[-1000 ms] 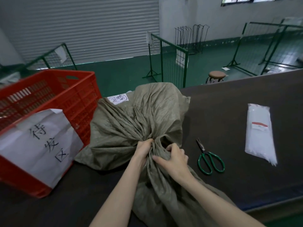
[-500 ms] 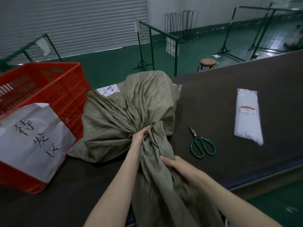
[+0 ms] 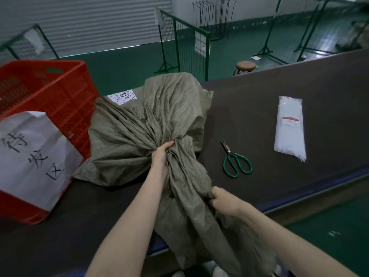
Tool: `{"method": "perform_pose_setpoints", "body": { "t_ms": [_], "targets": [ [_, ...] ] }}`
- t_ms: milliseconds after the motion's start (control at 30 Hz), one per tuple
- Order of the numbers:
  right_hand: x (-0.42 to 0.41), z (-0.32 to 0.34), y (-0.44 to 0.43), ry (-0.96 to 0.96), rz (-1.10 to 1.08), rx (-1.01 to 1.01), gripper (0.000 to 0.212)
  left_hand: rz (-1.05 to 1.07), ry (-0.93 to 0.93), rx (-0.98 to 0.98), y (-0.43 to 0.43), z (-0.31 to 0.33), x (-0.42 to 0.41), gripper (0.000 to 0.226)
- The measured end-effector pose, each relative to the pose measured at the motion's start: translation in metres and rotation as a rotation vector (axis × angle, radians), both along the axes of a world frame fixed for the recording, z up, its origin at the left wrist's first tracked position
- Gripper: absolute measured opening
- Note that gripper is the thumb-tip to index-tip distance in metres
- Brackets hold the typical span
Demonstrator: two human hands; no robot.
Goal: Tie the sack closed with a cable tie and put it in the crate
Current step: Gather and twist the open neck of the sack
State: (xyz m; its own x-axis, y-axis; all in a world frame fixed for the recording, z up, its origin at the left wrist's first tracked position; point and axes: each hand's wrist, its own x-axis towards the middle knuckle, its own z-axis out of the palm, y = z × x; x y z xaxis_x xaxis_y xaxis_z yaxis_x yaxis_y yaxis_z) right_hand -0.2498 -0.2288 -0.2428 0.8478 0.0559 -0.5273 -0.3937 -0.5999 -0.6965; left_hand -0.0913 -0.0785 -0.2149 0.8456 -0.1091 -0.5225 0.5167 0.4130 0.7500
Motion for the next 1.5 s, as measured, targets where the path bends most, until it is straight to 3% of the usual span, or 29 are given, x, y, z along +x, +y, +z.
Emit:
{"method": "perform_pose_setpoints", "body": {
  "t_ms": [100, 200, 300, 367, 433, 500, 600, 700, 800, 967, 1067, 1133, 1367, 1500],
  "targets": [
    [-0.017, -0.012, 0.000, 0.102, 0.045, -0.067, 0.031, 0.013, -0.014, 0.000, 0.001, 0.000, 0.003, 0.049],
    [-0.034, -0.026, -0.002, 0.154, 0.124, -0.104, 0.062, -0.009, -0.030, 0.015, 0.004, 0.002, 0.005, 0.049],
    [-0.037, -0.019, -0.002, 0.193, 0.251, -0.307, 0.068, -0.074, -0.037, 0.038, 0.006, 0.003, -0.002, 0.046],
    [-0.029, -0.007, -0.001, 0.192, 0.294, -0.285, 0.073, -0.162, -0.048, 0.025, 0.007, 0.003, -0.008, 0.041],
    [-0.018, 0.011, -0.003, 0.137, 0.217, -0.081, 0.097, -0.234, -0.061, 0.034, 0.010, 0.003, -0.011, 0.027],
    [-0.007, 0.026, -0.003, 0.054, -0.022, 0.257, 0.112, -0.237, -0.065, 0.093, 0.011, 0.003, -0.011, 0.012],
    [0.012, 0.053, 0.002, -0.106, -0.363, 0.706, 0.100, -0.201, -0.033, 0.138, 0.013, 0.001, -0.009, 0.015],
    [0.024, 0.063, 0.017, -0.192, -0.473, 0.758, 0.064, -0.224, 0.005, 0.117, 0.014, 0.001, -0.008, 0.040],
    [0.026, 0.059, 0.041, -0.235, -0.349, 0.597, 0.038, -0.318, 0.043, 0.048, 0.015, 0.012, -0.012, 0.033],
    [0.030, 0.050, 0.063, -0.335, -0.149, 0.032, 0.035, -0.480, 0.056, -0.050, 0.017, 0.021, -0.028, 0.035],
    [0.031, 0.049, 0.071, -0.264, 0.087, -0.341, 0.034, -0.545, 0.000, 0.062, 0.016, 0.023, -0.031, 0.027],
    [0.031, 0.047, 0.073, -0.249, 0.212, -0.482, 0.044, -0.581, -0.033, 0.186, 0.016, 0.025, -0.028, 0.029],
    [0.041, 0.048, 0.048, -0.225, 0.377, -0.348, 0.047, -0.544, -0.111, 0.400, 0.010, 0.021, -0.026, 0.008],
    [0.045, 0.061, 0.027, -0.168, 0.434, -0.216, 0.044, -0.447, -0.132, 0.375, 0.003, 0.016, -0.030, 0.023]
  ]
}}
